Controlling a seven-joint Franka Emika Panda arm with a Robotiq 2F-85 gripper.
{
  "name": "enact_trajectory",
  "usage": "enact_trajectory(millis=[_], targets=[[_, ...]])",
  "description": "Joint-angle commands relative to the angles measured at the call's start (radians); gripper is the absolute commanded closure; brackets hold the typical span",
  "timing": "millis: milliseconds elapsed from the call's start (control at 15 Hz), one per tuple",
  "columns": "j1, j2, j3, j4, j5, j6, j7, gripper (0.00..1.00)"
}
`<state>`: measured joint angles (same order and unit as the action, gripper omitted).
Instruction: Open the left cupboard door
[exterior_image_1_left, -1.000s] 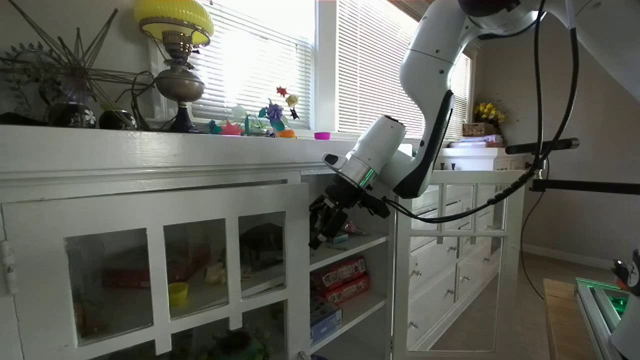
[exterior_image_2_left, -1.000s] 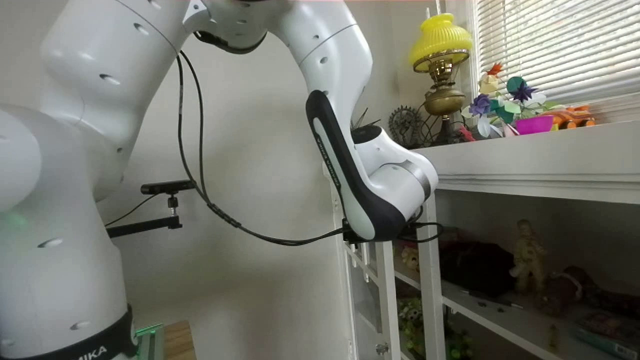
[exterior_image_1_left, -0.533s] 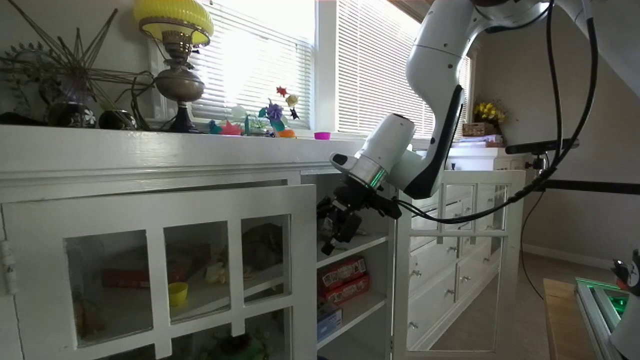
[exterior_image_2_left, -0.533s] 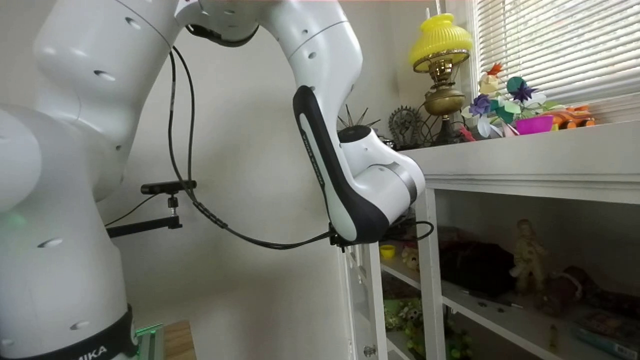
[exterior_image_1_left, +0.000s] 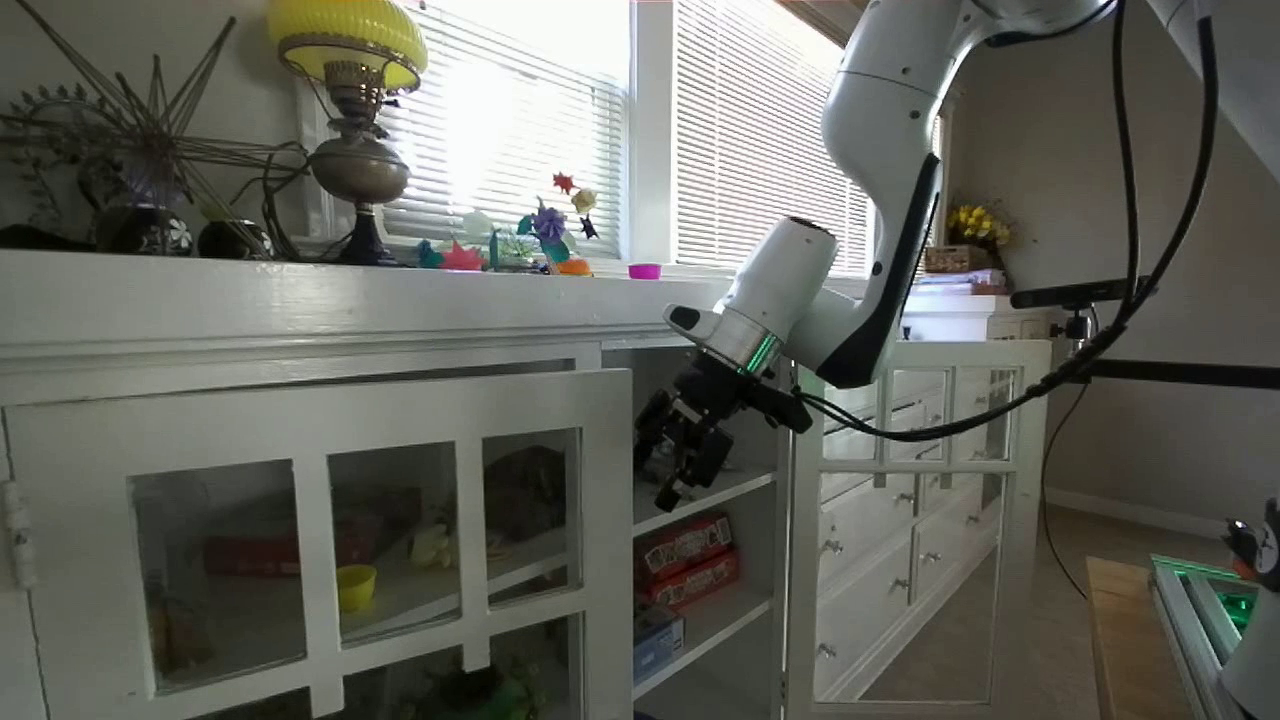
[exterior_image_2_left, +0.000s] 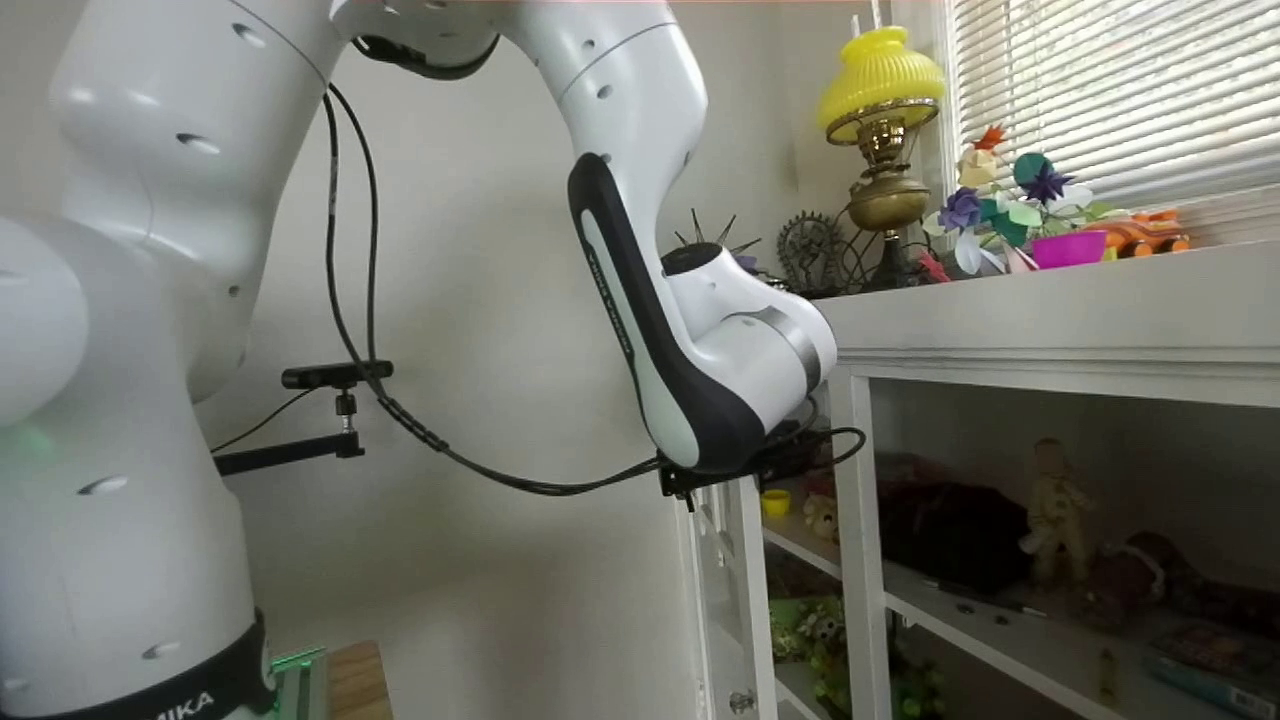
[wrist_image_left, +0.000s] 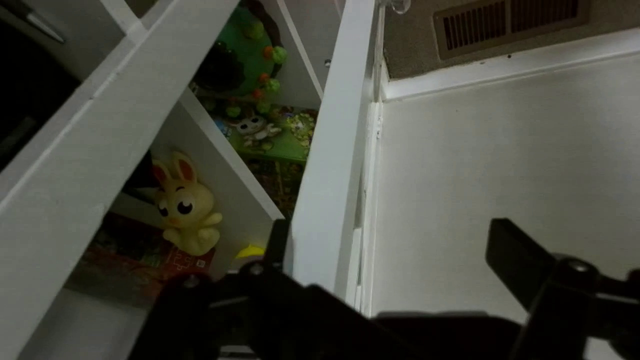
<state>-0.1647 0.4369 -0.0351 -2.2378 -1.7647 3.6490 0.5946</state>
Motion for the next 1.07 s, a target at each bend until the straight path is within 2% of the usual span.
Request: enact_trajectory(millis=[0, 133, 400, 467, 533, 733, 1000], targets=[[0.017, -0.069, -0.049, -0.044, -0.093, -0.055, 0.034, 0.00], [0.003, -0.076, -0.054, -0.040, -0.071, -0.062, 0.011, 0.00], [0.011, -0.062, -0.072, -0.003, -0.055, -0.073, 0.048, 0.00], [0.011, -0.056, -0.071, 0.005, -0.043, -0.067, 0.060, 0.10], [0.014, -0.051, -0.073, 0.014, -0.047, -0.064, 0.075, 0.26], [0.009, -0.041, -0.063, 0.041, -0.009, -0.061, 0.111, 0.50], [0.008, -0.029, -0.060, 0.082, 0.018, -0.055, 0.165, 0.76]])
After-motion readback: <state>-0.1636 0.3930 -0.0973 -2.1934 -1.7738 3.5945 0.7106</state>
